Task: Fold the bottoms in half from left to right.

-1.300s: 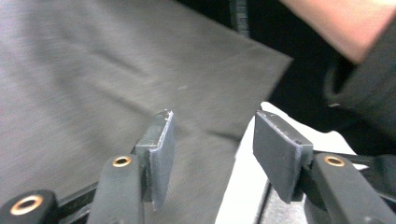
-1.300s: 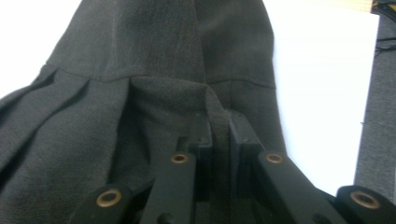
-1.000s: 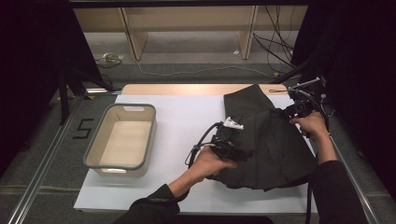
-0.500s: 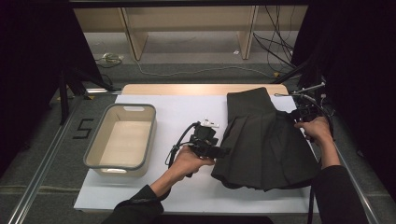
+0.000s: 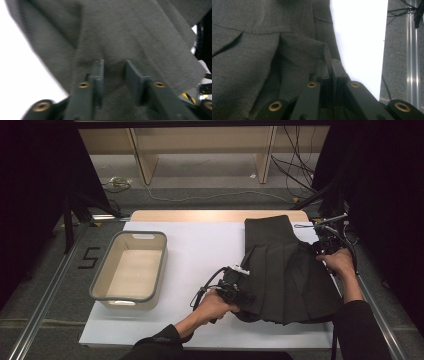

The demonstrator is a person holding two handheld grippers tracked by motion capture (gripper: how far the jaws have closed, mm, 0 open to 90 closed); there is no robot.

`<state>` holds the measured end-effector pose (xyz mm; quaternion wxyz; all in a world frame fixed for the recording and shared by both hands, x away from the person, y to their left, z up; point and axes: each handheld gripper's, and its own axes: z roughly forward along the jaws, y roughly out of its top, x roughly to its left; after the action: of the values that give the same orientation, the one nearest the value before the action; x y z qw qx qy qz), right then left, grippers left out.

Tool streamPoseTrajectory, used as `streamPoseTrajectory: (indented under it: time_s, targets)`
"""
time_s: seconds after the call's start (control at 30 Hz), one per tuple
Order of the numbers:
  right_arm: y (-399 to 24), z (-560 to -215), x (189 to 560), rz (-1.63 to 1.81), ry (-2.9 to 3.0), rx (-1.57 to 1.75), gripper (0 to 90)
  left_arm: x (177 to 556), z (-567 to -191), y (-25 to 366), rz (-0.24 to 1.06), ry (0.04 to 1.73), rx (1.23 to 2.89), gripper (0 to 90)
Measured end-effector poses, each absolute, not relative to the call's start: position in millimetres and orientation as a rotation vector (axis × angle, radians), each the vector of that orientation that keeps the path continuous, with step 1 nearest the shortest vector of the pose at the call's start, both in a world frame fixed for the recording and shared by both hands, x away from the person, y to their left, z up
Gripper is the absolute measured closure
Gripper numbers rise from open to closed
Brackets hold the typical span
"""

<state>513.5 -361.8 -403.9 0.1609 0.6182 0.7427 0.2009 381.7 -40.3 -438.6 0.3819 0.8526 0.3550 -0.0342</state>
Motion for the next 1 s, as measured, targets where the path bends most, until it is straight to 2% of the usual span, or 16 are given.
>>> streamPoseTrajectory:
  time_s: [0.07,0.17,0.33,0.4,0.47,0.53,0.67,0.77,1.0]
  targets:
    - [-361.3,-404.9,513.8,0.562,2.12,1.762,86.1,378.5,-441.0,-47.7,-0.093,0.91,2.183,82.3]
    - [-360.1,-407.7,514.4,0.542,2.111,1.767,85.6,370.5,-447.0,-61.9,-0.203,0.882,2.175,87.9]
    - [-358.2,-413.1,514.5,0.509,2.103,1.765,83.8,355.7,-448.0,-75.7,-0.23,0.802,2.198,80.4]
    - [-358.6,-414.4,513.7,0.506,2.091,1.771,77.5,356.4,-443.0,-71.6,-0.217,0.799,2.18,72.9]
    - [-360.5,-414.6,512.3,0.503,2.085,1.782,67.2,358.2,-437.6,-65.1,-0.204,0.787,2.171,64.2]
    - [-363.0,-413.0,510.0,0.516,2.064,1.796,61.9,360.6,-431.0,-58.0,-0.158,0.785,2.169,56.5]
    - [-365.6,-402.6,502.6,0.588,2.035,1.784,51.9,366.0,-422.8,-47.6,-0.097,0.811,2.159,47.2]
    - [-369.5,-395.5,494.0,0.658,2.038,1.778,53.8,368.5,-419.3,-40.6,-0.031,0.834,2.158,41.9]
    - [-375.6,-396.8,461.1,0.664,2.084,1.735,59.7,381.2,-414.9,-23.0,0.015,0.896,2.129,35.7]
